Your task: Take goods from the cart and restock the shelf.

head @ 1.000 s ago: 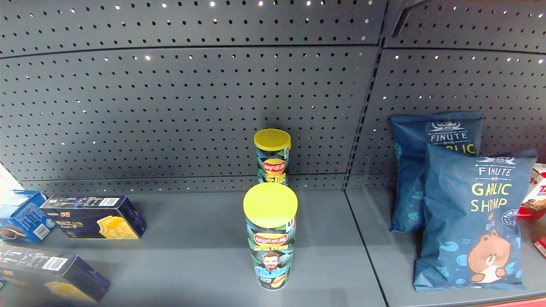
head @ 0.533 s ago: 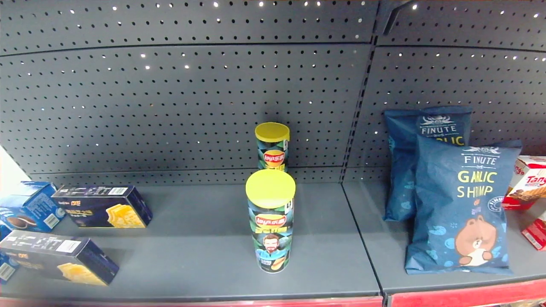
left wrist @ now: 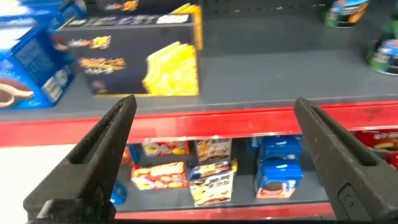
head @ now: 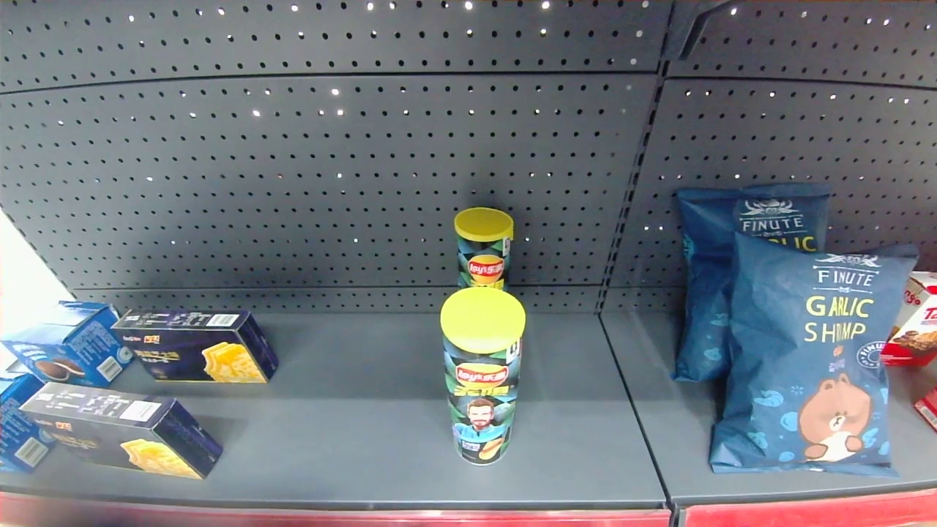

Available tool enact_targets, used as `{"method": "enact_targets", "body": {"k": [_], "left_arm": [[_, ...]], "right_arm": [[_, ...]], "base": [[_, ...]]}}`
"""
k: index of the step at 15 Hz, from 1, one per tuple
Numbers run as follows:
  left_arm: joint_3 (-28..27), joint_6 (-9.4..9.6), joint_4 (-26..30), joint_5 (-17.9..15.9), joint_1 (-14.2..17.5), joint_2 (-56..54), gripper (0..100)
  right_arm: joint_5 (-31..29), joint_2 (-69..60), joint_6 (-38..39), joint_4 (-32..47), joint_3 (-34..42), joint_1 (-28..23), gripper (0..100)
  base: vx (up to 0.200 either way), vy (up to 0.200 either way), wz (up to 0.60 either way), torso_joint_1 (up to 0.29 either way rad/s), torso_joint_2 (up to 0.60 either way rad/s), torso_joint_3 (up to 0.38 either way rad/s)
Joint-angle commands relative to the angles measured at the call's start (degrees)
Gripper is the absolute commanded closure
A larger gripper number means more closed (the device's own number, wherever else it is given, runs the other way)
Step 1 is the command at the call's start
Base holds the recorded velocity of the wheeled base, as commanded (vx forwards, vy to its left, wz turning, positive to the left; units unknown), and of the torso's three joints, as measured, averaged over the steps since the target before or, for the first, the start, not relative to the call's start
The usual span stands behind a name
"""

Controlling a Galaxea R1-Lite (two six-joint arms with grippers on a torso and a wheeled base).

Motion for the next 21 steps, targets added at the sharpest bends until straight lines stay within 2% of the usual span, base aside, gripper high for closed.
{"method": "enact_targets", "body": {"k": [1, 9, 11, 14, 21], "left_arm": [[0.0, -0.13, 0.0, 0.0, -0.1, 0.0, 0], [0.0, -0.49, 0.0, 0.3, 0.0, 0.1, 0], [0.0, -0.05, 0.0, 0.1, -0.1, 0.0, 0], [0.0, -0.13, 0.0, 0.0, -0.1, 0.1, 0], [0.0, -0.13, 0.0, 0.2, 0.0, 0.1, 0]], "right_arm": [[0.1, 0.1, 0.0, -0.1, 0.0, 0.0, 0], [0.0, 0.1, 0.0, -0.1, 0.0, 0.0, 0], [0.0, 0.1, 0.0, -0.1, 0.0, 0.0, 0], [0.0, 0.1, 0.0, -0.1, 0.0, 0.0, 0], [0.0, 0.1, 0.0, -0.1, 0.0, 0.0, 0]], "base": [[0.0, 0.0, 0.0, 0.0, 0.0, 0.0], [0.0, 0.0, 0.0, 0.0, 0.0, 0.0], [0.0, 0.0, 0.0, 0.0, 0.0, 0.0], [0.0, 0.2, 0.0, 0.002, 0.0, 0.002], [0.0, 0.0, 0.0, 0.0, 0.0, 0.0]]}}
